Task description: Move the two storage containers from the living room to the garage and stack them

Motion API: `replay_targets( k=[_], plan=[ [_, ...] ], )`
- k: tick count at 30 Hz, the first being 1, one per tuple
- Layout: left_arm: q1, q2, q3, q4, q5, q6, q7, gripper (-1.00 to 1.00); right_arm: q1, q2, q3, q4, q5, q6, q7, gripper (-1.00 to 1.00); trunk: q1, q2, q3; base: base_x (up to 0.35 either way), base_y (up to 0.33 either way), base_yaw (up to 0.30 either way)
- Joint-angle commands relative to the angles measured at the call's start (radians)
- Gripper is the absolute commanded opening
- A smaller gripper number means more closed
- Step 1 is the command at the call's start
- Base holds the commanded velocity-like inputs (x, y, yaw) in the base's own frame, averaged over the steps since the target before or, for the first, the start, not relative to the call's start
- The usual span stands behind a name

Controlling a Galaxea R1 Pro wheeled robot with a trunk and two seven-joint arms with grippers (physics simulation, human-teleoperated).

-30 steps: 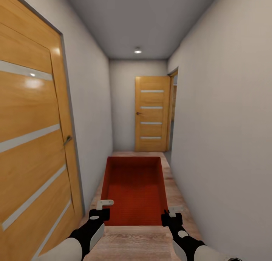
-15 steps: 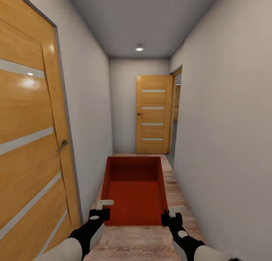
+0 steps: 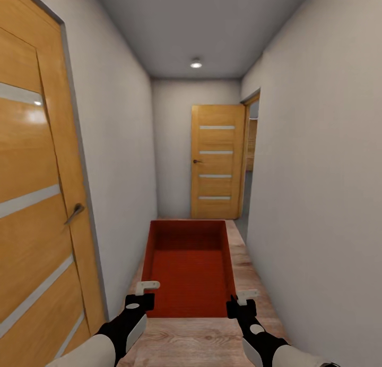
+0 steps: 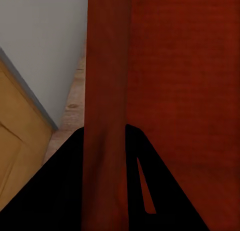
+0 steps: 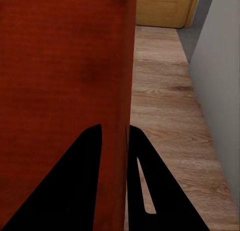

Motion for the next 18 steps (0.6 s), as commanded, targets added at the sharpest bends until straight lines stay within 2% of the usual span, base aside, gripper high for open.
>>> replay_targets(
  k=[1,5,9,18],
  plan=[
    [-0.002,0.018,0.071,-0.006,-0.005,0.004,0.011,-1.00,0.000,-0.001,-0.011,0.010,0.000,-0.001,0.000,-1.00,0.001,-0.001,-0.001,0.323,0.000,0.000],
    [-0.002,0.017,0.071,-0.006,-0.005,0.004,0.011,-1.00,0.000,-0.001,-0.011,0.010,0.000,-0.001,0.001,-1.00,0.001,-0.001,-0.001,0.323,0.000,0.036],
    [-0.002,0.017,0.071,-0.006,-0.005,0.004,0.011,-1.00,0.000,-0.003,-0.011,0.010,0.001,-0.001,0.005,-1.00,0.001,-0.001,-0.001,0.323,0.000,0.158],
    [-0.002,0.017,0.071,-0.006,-0.005,0.004,0.011,-1.00,0.000,-0.002,-0.011,0.010,0.000,-0.001,0.006,-1.00,0.001,-0.001,-0.001,0.323,0.000,0.014]
  ],
)
